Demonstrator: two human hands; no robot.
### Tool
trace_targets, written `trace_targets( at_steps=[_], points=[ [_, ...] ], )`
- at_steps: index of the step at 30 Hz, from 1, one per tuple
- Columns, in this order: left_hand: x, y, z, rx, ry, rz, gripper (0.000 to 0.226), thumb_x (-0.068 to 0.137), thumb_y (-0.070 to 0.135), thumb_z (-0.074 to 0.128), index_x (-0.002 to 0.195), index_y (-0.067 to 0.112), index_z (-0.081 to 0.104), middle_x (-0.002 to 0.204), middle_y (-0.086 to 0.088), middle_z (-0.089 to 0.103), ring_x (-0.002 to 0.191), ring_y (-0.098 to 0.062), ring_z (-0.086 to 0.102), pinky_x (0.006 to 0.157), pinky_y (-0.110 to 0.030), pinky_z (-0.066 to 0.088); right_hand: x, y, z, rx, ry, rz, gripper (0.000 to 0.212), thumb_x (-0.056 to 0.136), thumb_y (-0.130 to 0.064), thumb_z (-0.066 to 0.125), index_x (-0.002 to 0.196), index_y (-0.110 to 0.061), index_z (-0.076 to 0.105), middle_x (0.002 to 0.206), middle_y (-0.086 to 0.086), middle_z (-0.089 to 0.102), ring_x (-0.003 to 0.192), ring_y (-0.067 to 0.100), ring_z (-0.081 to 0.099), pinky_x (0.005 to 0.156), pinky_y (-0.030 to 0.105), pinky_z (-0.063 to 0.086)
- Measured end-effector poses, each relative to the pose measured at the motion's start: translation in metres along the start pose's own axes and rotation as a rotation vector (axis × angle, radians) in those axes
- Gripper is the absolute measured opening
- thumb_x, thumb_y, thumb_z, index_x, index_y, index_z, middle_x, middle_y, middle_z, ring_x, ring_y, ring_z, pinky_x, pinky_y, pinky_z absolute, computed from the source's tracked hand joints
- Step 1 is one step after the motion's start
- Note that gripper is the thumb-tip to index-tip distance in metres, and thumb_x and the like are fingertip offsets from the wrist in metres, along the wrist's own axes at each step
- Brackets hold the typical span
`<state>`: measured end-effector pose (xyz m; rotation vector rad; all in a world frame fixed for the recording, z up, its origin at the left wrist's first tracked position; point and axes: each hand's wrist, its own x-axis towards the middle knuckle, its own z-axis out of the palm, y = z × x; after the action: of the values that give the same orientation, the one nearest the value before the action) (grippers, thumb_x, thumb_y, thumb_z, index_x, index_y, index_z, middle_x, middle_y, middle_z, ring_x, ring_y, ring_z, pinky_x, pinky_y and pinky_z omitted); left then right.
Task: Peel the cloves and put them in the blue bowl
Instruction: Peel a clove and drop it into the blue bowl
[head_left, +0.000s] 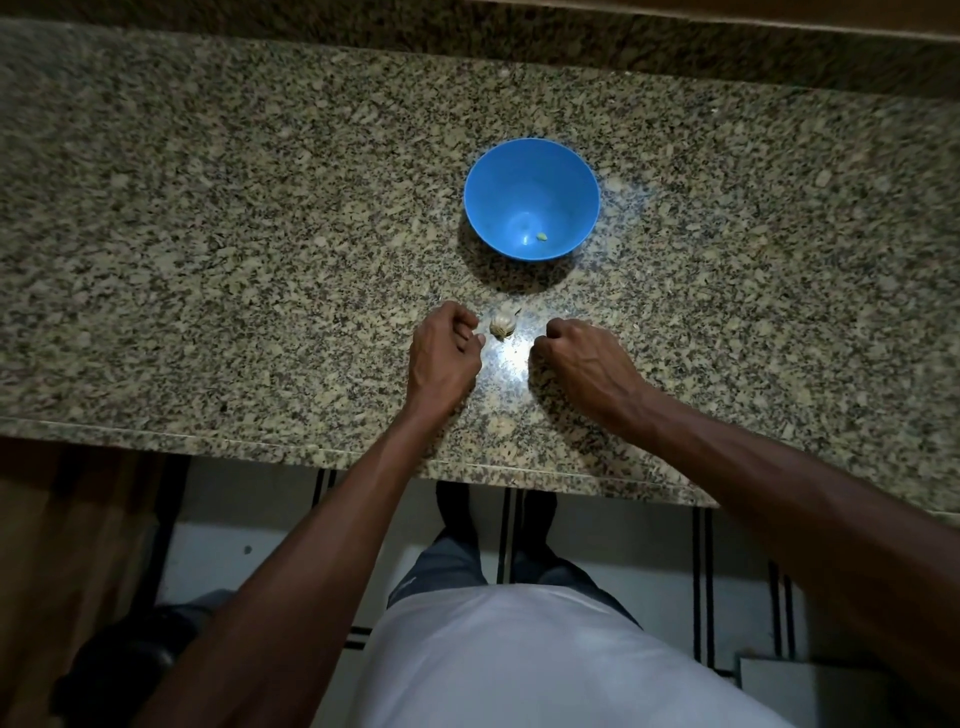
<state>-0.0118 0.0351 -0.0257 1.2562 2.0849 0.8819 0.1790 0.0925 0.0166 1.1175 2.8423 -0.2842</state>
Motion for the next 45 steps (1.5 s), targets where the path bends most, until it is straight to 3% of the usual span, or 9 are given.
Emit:
trace_targets(
  at_steps=[6, 11, 16, 19, 23, 31, 36, 42, 45],
  points=[
    [0.000, 0.002, 0.000, 0.008, 0.000, -0.029, 0.014, 0.091, 0.005, 0.070, 0.102, 0.013, 0.064, 0.092, 0.000, 0.064, 0.081, -0.014, 0.062, 0.070, -0.033, 0.059, 0.000, 0.000, -0.006, -0.013, -0.011, -0.042, 0.018, 0.104, -0.009, 0.056, 0.104, 0.000, 0.072, 0.091, 0.010, 0.062, 0.079, 0.023, 0.062, 0.069, 0.039, 0.060],
    [-0.007, 0.012, -0.004, -0.067, 0.032, -0.076, 0.015, 0.094, 0.000, 0.061, 0.104, 0.011, 0.064, 0.095, 0.000, 0.066, 0.084, -0.013, 0.065, 0.063, -0.018, 0.052, 0.006, 0.005, -0.004, 0.106, 0.000, 0.017, 0.014, 0.095, -0.002, 0.065, 0.092, -0.007, 0.077, 0.086, 0.006, 0.068, 0.070, 0.019, 0.064, 0.064, 0.036, 0.059],
    [-0.019, 0.031, -0.008, -0.273, -0.032, -0.004, 0.014, 0.090, 0.008, 0.076, 0.103, 0.013, 0.074, 0.091, 0.002, 0.073, 0.085, -0.010, 0.069, 0.067, -0.018, 0.057, -0.001, 0.009, -0.012, 1.292, 0.130, 0.611, 0.017, 0.096, -0.002, 0.072, 0.111, 0.003, 0.075, 0.091, 0.017, 0.079, 0.081, 0.027, 0.079, 0.076, 0.039, 0.066],
    [-0.023, 0.044, -0.005, -0.394, -0.126, 0.000, 0.023, 0.090, 0.006, 0.077, 0.113, 0.010, 0.076, 0.101, -0.003, 0.076, 0.093, -0.012, 0.072, 0.070, -0.017, 0.058, -0.011, 0.005, -0.015, 1.554, 0.104, 0.632, 0.017, 0.098, 0.000, 0.068, 0.113, 0.005, 0.073, 0.097, 0.025, 0.077, 0.086, 0.031, 0.077, 0.080, 0.040, 0.065],
    [-0.022, 0.047, 0.000, -0.350, -0.147, 0.071, 0.019, 0.089, 0.004, 0.075, 0.107, 0.012, 0.080, 0.101, 0.002, 0.078, 0.093, -0.006, 0.074, 0.083, -0.024, 0.061, -0.019, 0.004, -0.016, 1.474, 0.086, 0.576, 0.015, 0.096, -0.002, 0.071, 0.108, 0.005, 0.076, 0.093, 0.021, 0.078, 0.082, 0.026, 0.075, 0.082, 0.036, 0.065],
    [-0.023, 0.049, -0.002, -0.178, -0.122, 0.252, 0.015, 0.090, 0.011, 0.078, 0.104, 0.010, 0.082, 0.093, -0.001, 0.080, 0.081, -0.003, 0.074, 0.072, -0.014, 0.057, -0.016, 0.003, -0.014, 1.232, 0.121, 0.626, 0.012, 0.094, -0.013, 0.077, 0.102, -0.004, 0.079, 0.078, 0.009, 0.079, 0.073, 0.025, 0.079, 0.080, 0.048, 0.066],
    [-0.023, 0.049, 0.000, -0.208, -0.111, 0.176, 0.017, 0.090, 0.019, 0.080, 0.105, 0.013, 0.082, 0.094, 0.001, 0.080, 0.083, -0.003, 0.076, 0.077, -0.028, 0.064, -0.015, -0.008, -0.016, 1.001, 0.262, 0.538, 0.012, 0.093, -0.012, 0.077, 0.103, -0.005, 0.081, 0.073, -0.004, 0.076, 0.061, 0.002, 0.072, 0.057, 0.015, 0.057],
    [-0.028, 0.047, 0.001, -0.282, -0.138, -0.008, 0.019, 0.087, 0.020, 0.083, 0.104, 0.010, 0.081, 0.092, 0.000, 0.080, 0.081, -0.006, 0.076, 0.074, -0.028, 0.064, -0.018, -0.013, -0.010, 0.852, 0.298, 0.383, 0.013, 0.097, -0.012, 0.071, 0.104, -0.010, 0.081, 0.086, 0.001, 0.080, 0.069, 0.002, 0.073, 0.062, 0.027, 0.064],
    [-0.029, 0.044, -0.001, -0.418, -0.196, -0.123, 0.018, 0.090, 0.015, 0.081, 0.102, 0.003, 0.079, 0.089, -0.006, 0.080, 0.081, -0.017, 0.078, 0.074, -0.032, 0.064, -0.017, -0.012, -0.009, 0.915, 0.247, 0.413, 0.012, 0.095, -0.017, 0.076, 0.104, -0.011, 0.081, 0.081, -0.005, 0.078, 0.067, 0.000, 0.073, 0.063, 0.023, 0.063]
  ],
)
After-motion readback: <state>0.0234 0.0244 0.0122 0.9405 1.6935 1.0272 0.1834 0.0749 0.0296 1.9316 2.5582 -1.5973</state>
